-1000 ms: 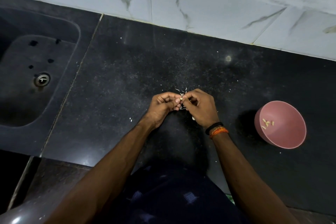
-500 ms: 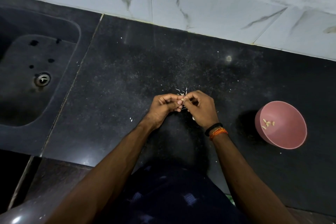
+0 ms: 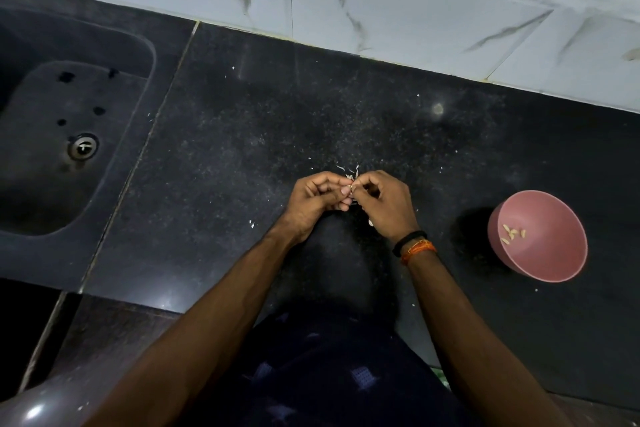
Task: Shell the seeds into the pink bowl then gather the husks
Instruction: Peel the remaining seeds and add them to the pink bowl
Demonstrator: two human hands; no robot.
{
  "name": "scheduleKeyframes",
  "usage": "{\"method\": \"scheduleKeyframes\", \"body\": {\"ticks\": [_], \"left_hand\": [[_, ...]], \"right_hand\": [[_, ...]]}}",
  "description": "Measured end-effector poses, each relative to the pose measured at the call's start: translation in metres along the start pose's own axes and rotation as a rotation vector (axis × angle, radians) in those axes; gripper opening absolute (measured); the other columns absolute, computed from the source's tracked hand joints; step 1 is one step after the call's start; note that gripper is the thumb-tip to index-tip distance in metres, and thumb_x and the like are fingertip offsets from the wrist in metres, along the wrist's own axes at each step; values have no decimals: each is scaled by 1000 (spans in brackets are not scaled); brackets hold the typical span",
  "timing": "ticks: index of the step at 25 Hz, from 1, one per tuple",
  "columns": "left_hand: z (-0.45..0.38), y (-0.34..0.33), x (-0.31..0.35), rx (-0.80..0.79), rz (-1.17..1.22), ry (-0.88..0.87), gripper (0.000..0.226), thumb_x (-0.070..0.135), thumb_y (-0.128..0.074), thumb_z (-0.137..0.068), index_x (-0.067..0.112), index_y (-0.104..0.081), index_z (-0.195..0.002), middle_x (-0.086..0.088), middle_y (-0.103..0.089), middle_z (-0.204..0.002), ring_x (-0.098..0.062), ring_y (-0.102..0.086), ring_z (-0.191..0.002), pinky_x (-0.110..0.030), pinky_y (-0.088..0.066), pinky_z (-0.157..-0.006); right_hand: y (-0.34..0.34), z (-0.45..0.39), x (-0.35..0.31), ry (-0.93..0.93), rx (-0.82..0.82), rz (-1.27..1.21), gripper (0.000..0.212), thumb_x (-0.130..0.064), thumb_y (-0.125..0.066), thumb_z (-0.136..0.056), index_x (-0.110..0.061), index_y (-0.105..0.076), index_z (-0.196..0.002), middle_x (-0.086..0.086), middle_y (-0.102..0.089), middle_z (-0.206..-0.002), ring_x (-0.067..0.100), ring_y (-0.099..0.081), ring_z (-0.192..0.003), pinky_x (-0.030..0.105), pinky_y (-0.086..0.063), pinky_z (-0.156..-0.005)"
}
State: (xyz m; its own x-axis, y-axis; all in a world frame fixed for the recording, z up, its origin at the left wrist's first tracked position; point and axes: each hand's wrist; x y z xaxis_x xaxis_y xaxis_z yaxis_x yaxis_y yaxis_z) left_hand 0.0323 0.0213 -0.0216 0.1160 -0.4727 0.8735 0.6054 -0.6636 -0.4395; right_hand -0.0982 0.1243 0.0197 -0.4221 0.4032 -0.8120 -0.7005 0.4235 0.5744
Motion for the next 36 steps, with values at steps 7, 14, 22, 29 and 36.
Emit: {"method": "scheduleKeyframes", "body": {"ticks": [7,14,22,29,36], "left_hand": [[-1,2,1,-36,-24,27,7,-2,-62,-92,-1,-64,-98,-11,-68,-80,-16,-64,-72,-26,-54,-67],[0,2,2,-50,-5,45,14,4,-63,-88,3,-63,-102,-8,-68,-78,-17,-59,-69,-27,-50,-66],[1,0,-2,9,-44,-17,18,-7,-65,-90,-6,-68,-108,-13,-74,-85,-20,-68,-75,-28,-57,-68],[1,1,-2,18,-8,-7,14,-10,-62,-90,-6,-66,-102,-13,-74,-85,-19,-71,-75,-28,-59,-69],[-1,-2,-4,51,-44,-5,14,-12,-61,-90,-7,-66,-102,-11,-74,-82,-17,-69,-71,-27,-59,-67]], "right_hand": [[-6,-2,1,-151,-29,-136,6,-18,-72,-86,-19,-76,-82,-4,-73,-78,13,-70,-72,39,-60,-72],[-5,2,-3,-217,-54,-250,10,-11,-70,-90,-16,-76,-84,1,-74,-75,8,-66,-65,28,-57,-64],[-4,0,-9,-299,-12,-253,13,-13,-69,-90,-18,-75,-79,-6,-69,-66,2,-62,-58,21,-51,-57],[-2,-1,-3,-306,-20,-339,17,-7,-67,-91,-17,-74,-79,-2,-72,-70,7,-65,-63,27,-53,-62],[-1,4,-2,-246,-3,-299,14,-8,-66,-93,-17,-71,-83,0,-73,-80,5,-67,-67,27,-56,-65]]}}
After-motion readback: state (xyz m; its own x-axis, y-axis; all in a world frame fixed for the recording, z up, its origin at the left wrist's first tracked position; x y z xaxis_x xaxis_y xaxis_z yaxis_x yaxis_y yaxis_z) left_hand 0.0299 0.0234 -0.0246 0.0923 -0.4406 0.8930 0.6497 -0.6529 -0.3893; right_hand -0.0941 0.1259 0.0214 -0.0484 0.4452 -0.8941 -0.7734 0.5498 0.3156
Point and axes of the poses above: each hand's wrist, its own z-axis away from the middle knuckle, its own y-axis out of the back of the hand, x = y × z
